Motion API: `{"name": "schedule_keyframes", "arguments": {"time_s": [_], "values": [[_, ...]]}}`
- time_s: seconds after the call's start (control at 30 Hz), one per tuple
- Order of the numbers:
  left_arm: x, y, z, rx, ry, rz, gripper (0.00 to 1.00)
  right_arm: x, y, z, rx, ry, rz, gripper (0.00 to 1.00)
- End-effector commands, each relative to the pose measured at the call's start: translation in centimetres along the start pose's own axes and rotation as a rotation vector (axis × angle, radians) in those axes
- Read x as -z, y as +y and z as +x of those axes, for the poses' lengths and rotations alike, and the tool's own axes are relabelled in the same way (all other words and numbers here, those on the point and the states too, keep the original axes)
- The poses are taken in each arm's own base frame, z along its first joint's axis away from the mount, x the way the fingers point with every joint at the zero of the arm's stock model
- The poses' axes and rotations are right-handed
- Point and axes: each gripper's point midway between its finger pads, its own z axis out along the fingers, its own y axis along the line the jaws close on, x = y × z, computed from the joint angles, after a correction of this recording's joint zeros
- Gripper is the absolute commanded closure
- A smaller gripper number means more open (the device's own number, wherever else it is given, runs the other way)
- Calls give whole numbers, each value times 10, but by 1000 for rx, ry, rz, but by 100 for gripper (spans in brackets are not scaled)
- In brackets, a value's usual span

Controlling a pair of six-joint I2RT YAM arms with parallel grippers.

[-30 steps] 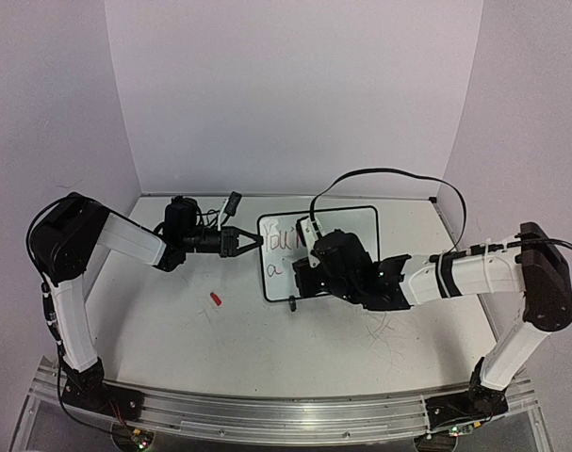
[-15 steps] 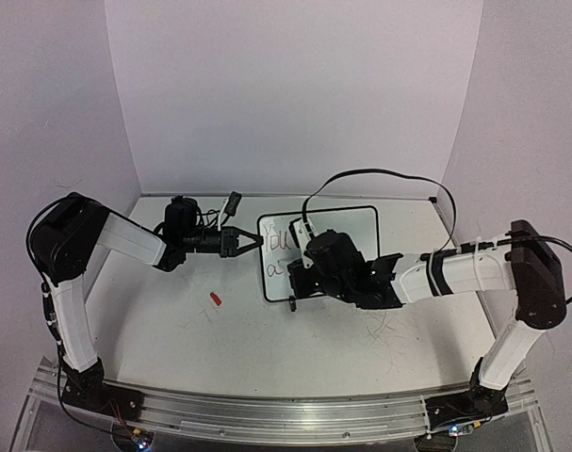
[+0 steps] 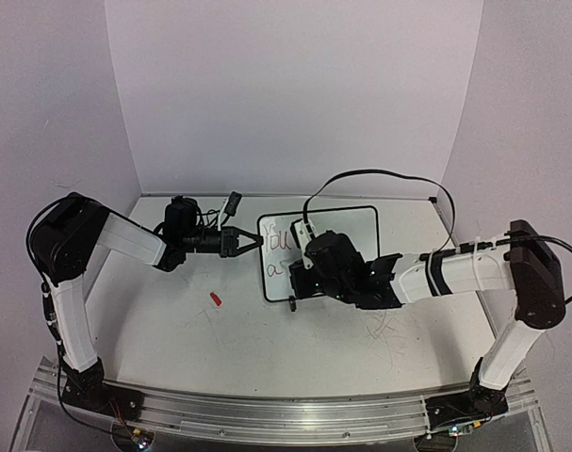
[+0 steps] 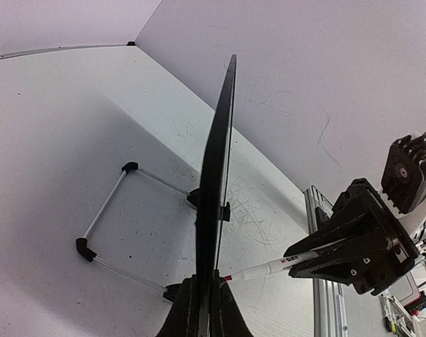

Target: Write a sentence on the whiteboard

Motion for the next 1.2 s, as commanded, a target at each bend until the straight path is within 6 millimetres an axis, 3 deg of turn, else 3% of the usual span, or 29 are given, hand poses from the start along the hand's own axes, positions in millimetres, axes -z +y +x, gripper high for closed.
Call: {"name": "schedule_keyframes", "arguments": {"time_s": [0.0,0.47,1.17], "values": [[-5,-24,-14,-50,-1,52,100,-4,-1,-11,-21,-22,18,100],[-5,-24,-15,-52,-1,51,100,-8,-3,-11,-23,-18,42,100],[-5,-24,-14,-51,1,53,100,-4,-9,23,-53,75,39,100]]}}
